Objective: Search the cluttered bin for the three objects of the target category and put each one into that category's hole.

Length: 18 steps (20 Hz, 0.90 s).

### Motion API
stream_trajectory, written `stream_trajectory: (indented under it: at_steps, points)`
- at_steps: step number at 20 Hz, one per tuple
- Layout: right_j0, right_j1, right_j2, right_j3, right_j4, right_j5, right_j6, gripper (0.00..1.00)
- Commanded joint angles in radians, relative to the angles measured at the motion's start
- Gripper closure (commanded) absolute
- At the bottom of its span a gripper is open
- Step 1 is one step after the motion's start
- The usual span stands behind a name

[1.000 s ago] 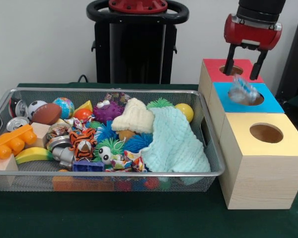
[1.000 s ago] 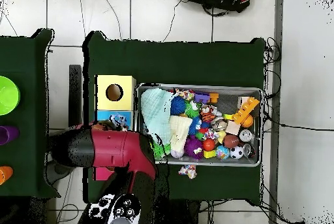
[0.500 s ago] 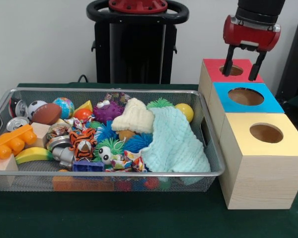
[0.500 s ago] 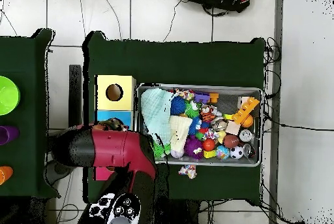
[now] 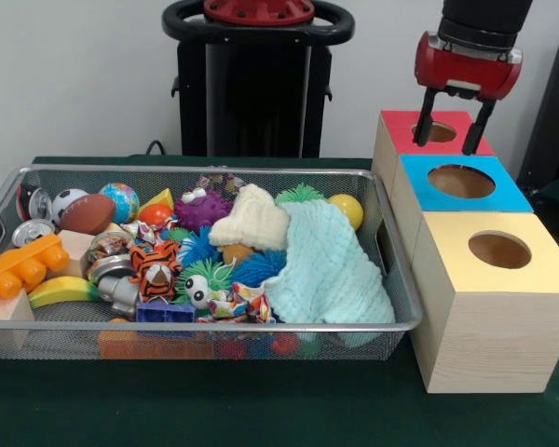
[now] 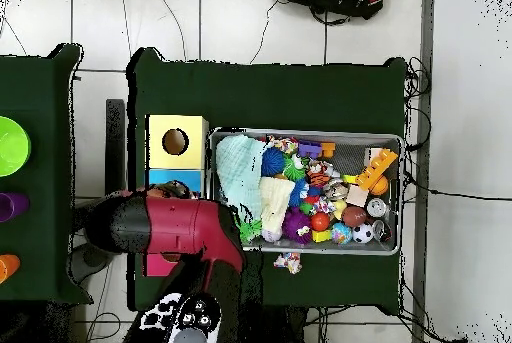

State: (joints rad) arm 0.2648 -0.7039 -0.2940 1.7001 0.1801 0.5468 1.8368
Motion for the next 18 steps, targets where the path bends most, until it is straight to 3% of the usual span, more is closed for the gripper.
stream_trajectory:
  at_steps: [1,6,11,14,18]
  points:
    - [-0.159,0.012,0.087,0.01,0.021,-0.031,0.092,0.0]
    - [-0.382,0.004,0.228,0.044,-0.013,-0.09,-0.088,0.0]
    - [-0.532,0.028,0.327,0.007,-0.04,-0.069,-0.132,0.0]
    - [-0.56,0.057,0.349,-0.039,-0.061,-0.049,-0.113,0.0]
    - [-0.583,0.114,0.389,-0.059,-0.09,-0.115,-0.091,0.0]
